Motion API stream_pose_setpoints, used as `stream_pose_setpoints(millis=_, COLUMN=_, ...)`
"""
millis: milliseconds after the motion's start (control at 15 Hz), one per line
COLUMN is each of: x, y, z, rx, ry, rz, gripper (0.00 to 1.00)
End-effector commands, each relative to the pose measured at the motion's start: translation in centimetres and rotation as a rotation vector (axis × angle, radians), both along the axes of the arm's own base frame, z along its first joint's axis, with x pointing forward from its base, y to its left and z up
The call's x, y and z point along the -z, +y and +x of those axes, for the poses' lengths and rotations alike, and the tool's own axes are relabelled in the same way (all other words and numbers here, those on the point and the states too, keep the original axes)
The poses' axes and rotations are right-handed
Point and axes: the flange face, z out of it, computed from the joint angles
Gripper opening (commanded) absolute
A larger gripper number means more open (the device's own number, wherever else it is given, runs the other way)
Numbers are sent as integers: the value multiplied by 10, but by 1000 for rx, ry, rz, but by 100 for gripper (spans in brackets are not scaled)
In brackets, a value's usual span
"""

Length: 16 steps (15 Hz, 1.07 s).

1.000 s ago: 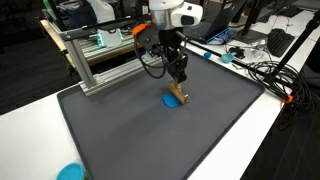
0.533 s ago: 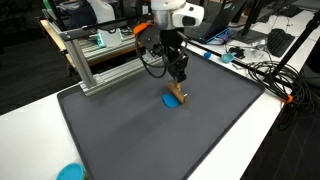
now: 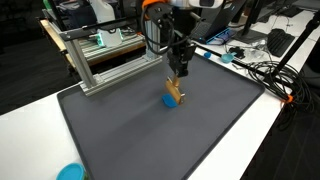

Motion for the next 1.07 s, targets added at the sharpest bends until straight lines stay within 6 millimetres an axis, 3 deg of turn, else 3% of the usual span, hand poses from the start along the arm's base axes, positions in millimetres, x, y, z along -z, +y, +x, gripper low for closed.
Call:
stream_pose_setpoints(millis=0, x=18, y=2, z=7, rx=26, ry=63, rz=-56, gripper=22)
stream_pose_setpoints(millis=200, x=28, y=10, z=6, rx=0, ry=85, rz=-34, gripper=22)
stream_pose_setpoints(millis=533, x=26, y=15, z=9, rx=-6, ry=70, rz=-27, gripper=22)
stream_pose_setpoints(millis=600, x=36, y=16, z=5, rx=-6, ry=83, rz=-17, gripper=47)
stream_pose_setpoints(millis=667, x=34, y=16, z=6, rx=-6, ry=80, rz=-17, gripper=47)
stream_pose_setpoints(millis=733, x=34, y=16, z=6, rx=-6, ry=78, rz=-18, gripper=22)
stream_pose_setpoints(millis=1000, x=60, y=16, z=8, rx=23, ry=99, rz=-7, gripper=22)
